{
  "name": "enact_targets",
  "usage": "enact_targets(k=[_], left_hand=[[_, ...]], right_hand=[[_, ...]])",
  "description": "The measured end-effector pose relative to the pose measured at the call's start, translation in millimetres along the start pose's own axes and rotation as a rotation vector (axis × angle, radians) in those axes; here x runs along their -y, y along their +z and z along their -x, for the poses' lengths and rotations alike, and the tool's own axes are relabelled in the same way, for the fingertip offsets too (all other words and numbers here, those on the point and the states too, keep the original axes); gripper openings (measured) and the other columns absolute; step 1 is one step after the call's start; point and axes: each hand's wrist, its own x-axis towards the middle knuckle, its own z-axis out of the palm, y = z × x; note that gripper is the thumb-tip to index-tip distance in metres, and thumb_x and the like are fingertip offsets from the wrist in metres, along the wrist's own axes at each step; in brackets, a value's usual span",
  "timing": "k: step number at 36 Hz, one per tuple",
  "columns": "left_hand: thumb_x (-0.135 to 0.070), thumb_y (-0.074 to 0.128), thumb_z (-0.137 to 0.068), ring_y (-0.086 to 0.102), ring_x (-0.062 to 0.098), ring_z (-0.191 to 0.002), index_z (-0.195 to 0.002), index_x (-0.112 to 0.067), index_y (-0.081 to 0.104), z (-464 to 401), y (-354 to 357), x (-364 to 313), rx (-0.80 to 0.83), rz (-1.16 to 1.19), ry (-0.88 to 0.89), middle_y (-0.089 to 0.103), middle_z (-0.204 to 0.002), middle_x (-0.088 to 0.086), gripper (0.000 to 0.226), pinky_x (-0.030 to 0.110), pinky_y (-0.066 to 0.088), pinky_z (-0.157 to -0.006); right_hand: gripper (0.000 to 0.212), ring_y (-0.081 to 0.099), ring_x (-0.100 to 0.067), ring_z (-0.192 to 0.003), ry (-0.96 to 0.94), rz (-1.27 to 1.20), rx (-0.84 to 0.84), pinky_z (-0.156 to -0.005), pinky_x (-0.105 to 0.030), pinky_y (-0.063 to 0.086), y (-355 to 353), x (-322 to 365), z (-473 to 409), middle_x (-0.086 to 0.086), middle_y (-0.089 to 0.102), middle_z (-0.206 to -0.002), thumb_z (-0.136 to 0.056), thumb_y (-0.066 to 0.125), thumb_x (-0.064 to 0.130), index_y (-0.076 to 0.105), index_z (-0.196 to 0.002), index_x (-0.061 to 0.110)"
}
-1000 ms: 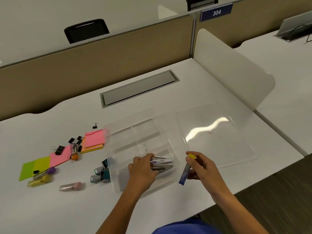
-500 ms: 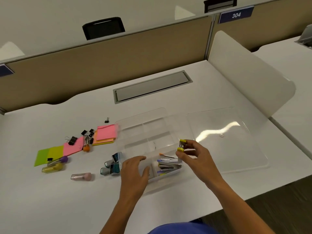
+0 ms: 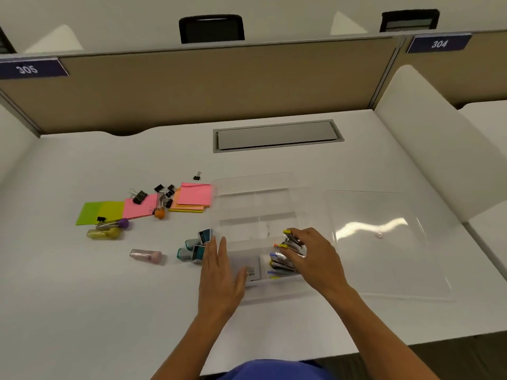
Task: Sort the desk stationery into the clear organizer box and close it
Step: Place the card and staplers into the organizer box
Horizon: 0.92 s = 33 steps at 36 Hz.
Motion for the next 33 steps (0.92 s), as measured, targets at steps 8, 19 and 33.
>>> enact_targets(k=[8, 19, 33], left_hand=[[-0.041, 0.052, -0.095, -0.009, 0.016, -0.15, -0.155, -0.021, -0.003, 14.1, 3.9, 4.8, -0.014, 0.003, 0.005, -0.012, -0.163, 0.0, 0.084, 0.032, 0.006, -0.121], [-0.043, 0.054, -0.094, -0.012, 0.01, -0.149, -0.15, -0.033, -0.016, 16.4, 0.7, 8.3, -0.004, 0.143, 0.025, -0.017, -0.161, -0.009, 0.09, 0.034, 0.009, -0.122], [-0.042, 0.058, -0.09, 0.016, 0.012, -0.148, -0.154, -0.028, 0.014, 1.4, -37.2, 61.6, -0.101, 0.351, -0.088, 0.018, -0.161, -0.005, 0.079, 0.033, 0.024, -0.116]], right_hand=[[0.047, 0.06, -0.011, -0.102, 0.043, 0.339, 0.102, -0.067, -0.021, 0.042, 11.1, 1.9, 2.7, 0.013, 0.056, -0.12, -0.093, 0.056, 0.055, 0.049, -0.138, 0.042], [0.042, 0.059, -0.013, -0.104, 0.042, 0.504, 0.129, -0.07, -0.025, 0.051, 24.8, 13.2, 8.7, 0.011, 0.06, -0.122, -0.094, 0.061, 0.04, 0.051, -0.135, 0.037], [0.017, 0.058, -0.009, -0.087, 0.115, 0.485, 0.119, -0.06, -0.023, 0.043, 30.5, 24.8, 1.7, 0.015, 0.061, -0.105, -0.092, 0.064, 0.037, 0.06, -0.108, 0.037]])
